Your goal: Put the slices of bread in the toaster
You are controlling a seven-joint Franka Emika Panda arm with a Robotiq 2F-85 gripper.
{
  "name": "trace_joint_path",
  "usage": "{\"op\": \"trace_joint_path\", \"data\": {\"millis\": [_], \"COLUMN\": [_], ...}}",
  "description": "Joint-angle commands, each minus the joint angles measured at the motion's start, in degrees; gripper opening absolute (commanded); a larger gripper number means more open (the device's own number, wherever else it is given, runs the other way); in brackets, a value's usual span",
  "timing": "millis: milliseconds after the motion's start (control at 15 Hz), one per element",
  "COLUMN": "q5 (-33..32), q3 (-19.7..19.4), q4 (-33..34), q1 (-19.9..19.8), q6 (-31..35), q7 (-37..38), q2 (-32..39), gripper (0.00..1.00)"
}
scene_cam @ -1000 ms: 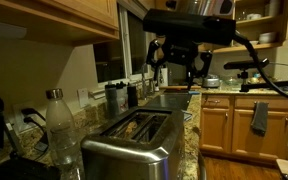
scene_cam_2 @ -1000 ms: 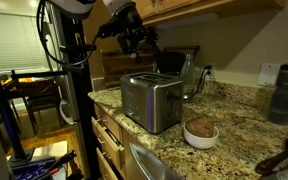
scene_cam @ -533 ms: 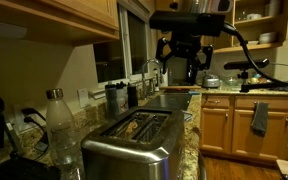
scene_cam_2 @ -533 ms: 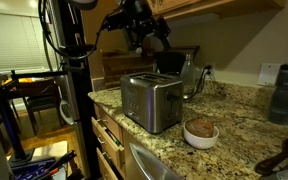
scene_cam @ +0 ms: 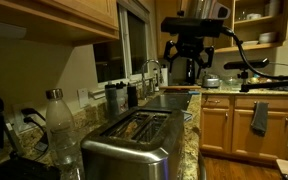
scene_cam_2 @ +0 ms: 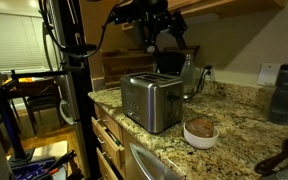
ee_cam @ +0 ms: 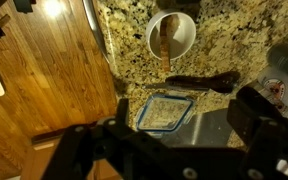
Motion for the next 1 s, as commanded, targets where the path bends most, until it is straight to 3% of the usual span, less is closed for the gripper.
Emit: {"op": "trace_joint_path", "data": {"millis": [0,533,933], "q5": [0.62,3.32,13.24], "q3": [-2.74,-7.93,-10.37], "q4": [-0.87,-1.03,-0.2], "q1": [-1.43,-3.37,-2.06], "q6": [4.78,16.2,19.61], "q7": [-3.78,-10.52,-17.85], "q2": [3.03,14.1,19.5], "gripper": [1.0,1.0,1.0]}}
